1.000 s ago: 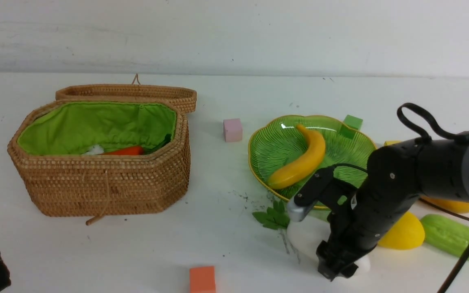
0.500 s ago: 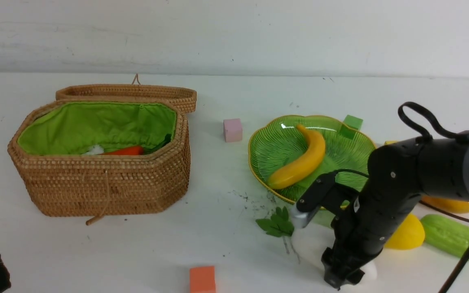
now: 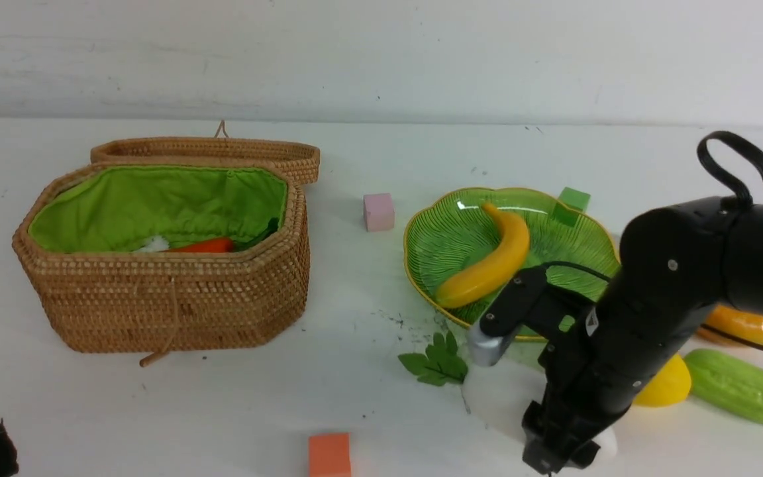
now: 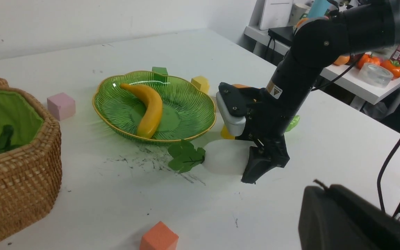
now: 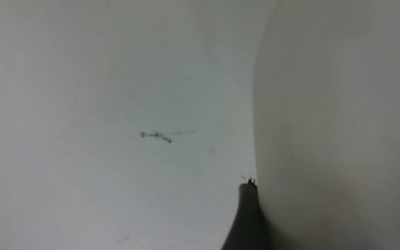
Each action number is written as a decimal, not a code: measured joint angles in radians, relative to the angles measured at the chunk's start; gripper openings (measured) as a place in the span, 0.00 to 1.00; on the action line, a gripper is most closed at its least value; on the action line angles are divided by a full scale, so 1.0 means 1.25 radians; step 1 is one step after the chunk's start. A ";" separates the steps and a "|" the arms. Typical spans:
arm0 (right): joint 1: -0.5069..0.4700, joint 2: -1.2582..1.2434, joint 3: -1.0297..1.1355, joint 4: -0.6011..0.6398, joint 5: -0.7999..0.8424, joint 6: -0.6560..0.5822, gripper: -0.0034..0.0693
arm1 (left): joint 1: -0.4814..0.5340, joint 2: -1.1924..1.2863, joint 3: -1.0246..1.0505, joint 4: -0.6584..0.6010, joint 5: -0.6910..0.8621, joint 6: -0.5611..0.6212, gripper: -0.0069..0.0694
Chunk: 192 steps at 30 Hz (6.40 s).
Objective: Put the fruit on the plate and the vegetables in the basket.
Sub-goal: Take a daikon with your right arm and place it on the basket on the left, then use the right arm to grab a lemon and put it into the right plate
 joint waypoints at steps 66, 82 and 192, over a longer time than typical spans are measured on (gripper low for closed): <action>0.200 0.398 -0.802 0.362 -0.389 -0.130 0.75 | -0.001 0.000 0.000 0.602 0.155 -0.457 0.08; 0.200 0.451 -0.802 0.357 -0.450 -0.133 0.79 | -0.001 0.000 0.000 0.582 0.114 -0.460 0.08; -0.251 0.059 0.019 -0.010 -0.080 -0.237 0.83 | -0.001 0.000 0.000 -0.012 0.049 -0.021 0.11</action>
